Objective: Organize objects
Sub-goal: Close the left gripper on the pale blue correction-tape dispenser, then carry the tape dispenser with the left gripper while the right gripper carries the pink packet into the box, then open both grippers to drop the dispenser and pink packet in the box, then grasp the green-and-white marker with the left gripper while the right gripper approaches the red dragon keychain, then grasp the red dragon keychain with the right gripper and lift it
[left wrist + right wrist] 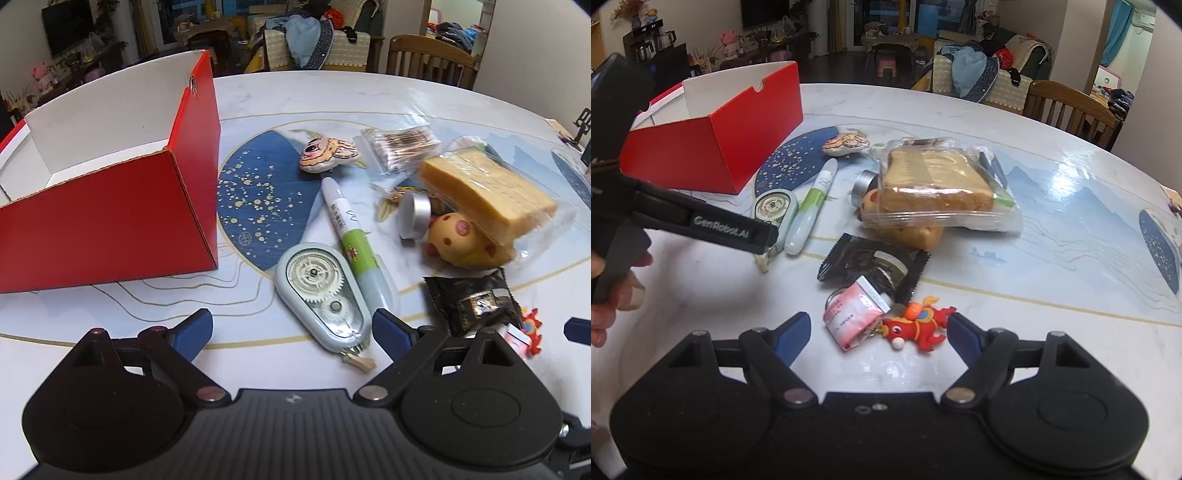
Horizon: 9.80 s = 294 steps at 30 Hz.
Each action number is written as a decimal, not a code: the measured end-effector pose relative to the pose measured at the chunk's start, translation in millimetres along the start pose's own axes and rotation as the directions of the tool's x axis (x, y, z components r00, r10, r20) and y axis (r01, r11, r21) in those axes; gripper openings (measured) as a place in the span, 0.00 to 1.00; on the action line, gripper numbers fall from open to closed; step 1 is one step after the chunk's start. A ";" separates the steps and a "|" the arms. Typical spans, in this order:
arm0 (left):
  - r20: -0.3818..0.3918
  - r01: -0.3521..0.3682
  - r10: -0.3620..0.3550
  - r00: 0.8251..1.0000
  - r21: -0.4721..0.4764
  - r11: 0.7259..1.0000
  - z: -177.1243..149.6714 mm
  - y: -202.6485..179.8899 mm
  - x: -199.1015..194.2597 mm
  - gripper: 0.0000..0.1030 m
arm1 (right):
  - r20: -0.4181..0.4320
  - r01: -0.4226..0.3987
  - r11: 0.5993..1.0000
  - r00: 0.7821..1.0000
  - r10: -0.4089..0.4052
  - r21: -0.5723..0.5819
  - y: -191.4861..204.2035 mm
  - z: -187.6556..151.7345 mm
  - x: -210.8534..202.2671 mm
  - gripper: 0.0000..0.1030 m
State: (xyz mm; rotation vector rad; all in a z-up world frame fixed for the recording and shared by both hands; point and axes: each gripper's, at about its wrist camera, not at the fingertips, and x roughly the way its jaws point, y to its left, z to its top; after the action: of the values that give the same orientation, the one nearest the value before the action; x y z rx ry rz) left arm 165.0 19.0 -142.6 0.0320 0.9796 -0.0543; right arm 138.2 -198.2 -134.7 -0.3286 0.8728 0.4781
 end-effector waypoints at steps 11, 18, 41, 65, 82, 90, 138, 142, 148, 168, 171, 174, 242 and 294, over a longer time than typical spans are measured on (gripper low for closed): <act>-0.020 -0.021 0.021 1.000 -0.004 1.000 6.4 -7.3 15.5 0.91 | -0.014 -0.009 0.999 1.000 0.009 -0.053 12.9 3.1 15.2 0.70; -0.034 -0.025 0.024 0.999 -0.035 0.999 7.9 -2.1 23.0 0.86 | -0.035 -0.014 0.999 0.999 0.013 -0.043 15.8 4.9 26.7 0.56; -0.023 0.055 -0.056 0.998 -0.033 0.998 -12.3 24.9 -14.4 0.42 | 0.012 -0.136 0.988 0.991 0.136 0.076 2.5 -0.6 -14.2 0.43; 0.144 0.143 -0.138 0.980 -0.029 0.989 -11.0 69.0 -111.7 0.40 | 0.153 -0.223 0.971 0.960 0.234 -0.087 25.7 78.7 -74.7 0.43; 0.187 0.108 -0.106 0.977 -0.001 0.994 53.4 158.4 -134.2 0.40 | 0.180 -0.232 0.938 0.942 0.283 -0.257 105.9 181.4 -34.1 0.43; 0.206 0.057 -0.054 0.977 -0.008 0.998 92.3 201.5 -123.1 0.40 | 0.162 -0.214 0.930 0.949 0.270 -0.299 144.0 208.9 -3.9 0.43; -0.160 -0.003 0.027 0.987 0.152 0.988 134.8 249.5 41.5 0.51 | -0.172 -0.249 0.921 0.964 0.205 -0.299 212.9 235.5 129.8 0.58; -0.128 0.006 0.011 0.992 0.135 0.991 135.8 249.7 26.2 0.51 | -0.139 -0.267 0.921 0.962 0.236 -0.284 200.9 236.4 110.3 0.61; -0.066 0.015 -0.006 0.998 0.134 0.991 136.1 239.0 -6.6 0.51 | -0.092 -0.281 0.928 0.959 0.266 -0.244 180.0 235.2 79.1 0.61; 0.112 0.011 -0.031 0.993 0.179 0.984 102.1 150.5 -119.4 0.60 | 0.087 -0.292 0.936 0.946 0.313 -0.196 87.9 184.6 -43.8 0.61; 0.128 0.014 -0.038 0.991 0.187 0.982 95.2 132.2 -131.6 0.60 | 0.109 -0.290 0.938 0.943 0.314 -0.192 74.5 172.3 -56.3 0.61; 0.134 0.030 -0.057 0.989 0.197 0.980 86.2 112.1 -139.6 0.60 | 0.124 -0.277 0.941 0.945 0.303 -0.193 61.1 158.8 -67.4 0.62; -0.056 -0.013 0.019 0.998 0.104 0.994 39.8 -44.9 29.9 0.59 | -0.081 -0.100 0.994 0.992 0.096 -0.044 -38.8 -7.0 35.4 0.64; -0.019 0.180 -0.184 0.983 -0.142 0.973 -21.2 58.1 -86.9 0.17 | -0.022 -0.181 0.983 0.983 0.181 -0.035 -3.2 24.2 -47.1 0.46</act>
State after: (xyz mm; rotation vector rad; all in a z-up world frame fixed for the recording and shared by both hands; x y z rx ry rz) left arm 102.7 80.8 -82.1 -0.1868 1.0142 -0.1539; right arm 129.8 -202.2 -82.5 -0.2891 0.9174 0.6614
